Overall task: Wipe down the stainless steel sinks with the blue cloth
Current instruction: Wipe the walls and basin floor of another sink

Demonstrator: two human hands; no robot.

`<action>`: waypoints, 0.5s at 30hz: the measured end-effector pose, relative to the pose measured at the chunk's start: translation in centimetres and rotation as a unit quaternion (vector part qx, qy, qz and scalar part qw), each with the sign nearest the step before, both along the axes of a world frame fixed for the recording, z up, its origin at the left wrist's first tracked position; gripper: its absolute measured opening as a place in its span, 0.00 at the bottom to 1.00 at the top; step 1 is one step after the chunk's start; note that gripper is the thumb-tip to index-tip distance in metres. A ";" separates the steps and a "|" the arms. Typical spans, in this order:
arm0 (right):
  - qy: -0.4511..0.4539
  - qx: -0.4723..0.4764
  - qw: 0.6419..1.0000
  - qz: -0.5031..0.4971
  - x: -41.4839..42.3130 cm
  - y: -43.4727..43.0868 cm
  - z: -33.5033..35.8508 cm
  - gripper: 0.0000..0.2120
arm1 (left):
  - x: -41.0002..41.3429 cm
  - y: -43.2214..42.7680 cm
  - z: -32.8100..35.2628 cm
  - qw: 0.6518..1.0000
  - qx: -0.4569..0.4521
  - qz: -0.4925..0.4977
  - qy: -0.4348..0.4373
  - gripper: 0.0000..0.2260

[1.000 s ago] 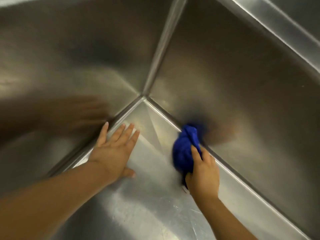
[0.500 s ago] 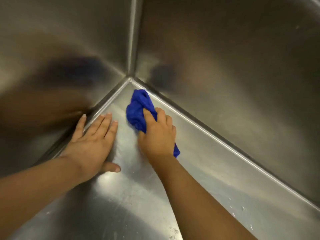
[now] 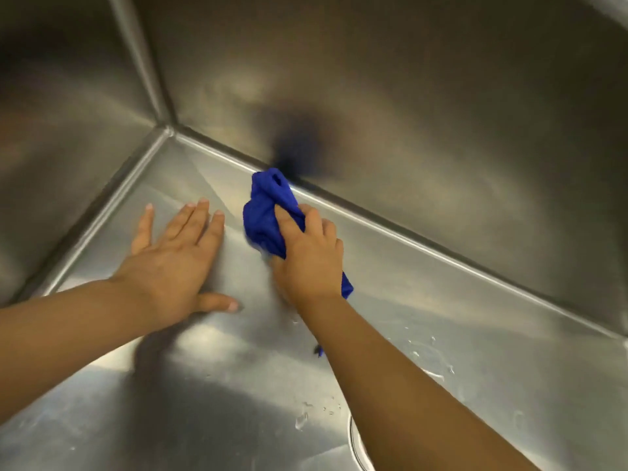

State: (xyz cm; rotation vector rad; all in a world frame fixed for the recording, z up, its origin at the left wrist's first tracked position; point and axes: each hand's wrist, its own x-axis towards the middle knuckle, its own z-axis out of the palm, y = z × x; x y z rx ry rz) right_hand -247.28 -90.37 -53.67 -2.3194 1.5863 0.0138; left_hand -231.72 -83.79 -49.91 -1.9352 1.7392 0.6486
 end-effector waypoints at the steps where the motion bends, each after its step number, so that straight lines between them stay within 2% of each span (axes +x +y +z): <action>1: -0.006 -0.010 1.000 -0.014 -1.8 0.0 -0.2 0.29 | -0.3 0.0 0.0 1.000 0.001 -0.005 0.006 0.53; 6: 0.031 -0.014 0.969 -0.244 -13.0 1.1 0.1 0.29 | -1.8 -0.4 0.5 0.996 -0.007 -0.075 0.048 0.56; 9: 0.069 0.018 0.945 -0.319 -14.1 1.1 0.7 0.29 | -3.0 -0.9 0.4 0.992 -0.013 -0.109 0.062 0.55; 12: 0.055 0.023 0.947 -0.317 -10.8 1.1 0.5 0.29 | -4.1 -1.1 0.0 0.987 -0.035 -0.140 0.071 0.51; 15: 0.025 0.017 0.974 -0.223 -8.5 0.8 0.2 0.30 | -5.0 -1.3 -0.8 0.980 -0.026 -0.190 0.052 0.43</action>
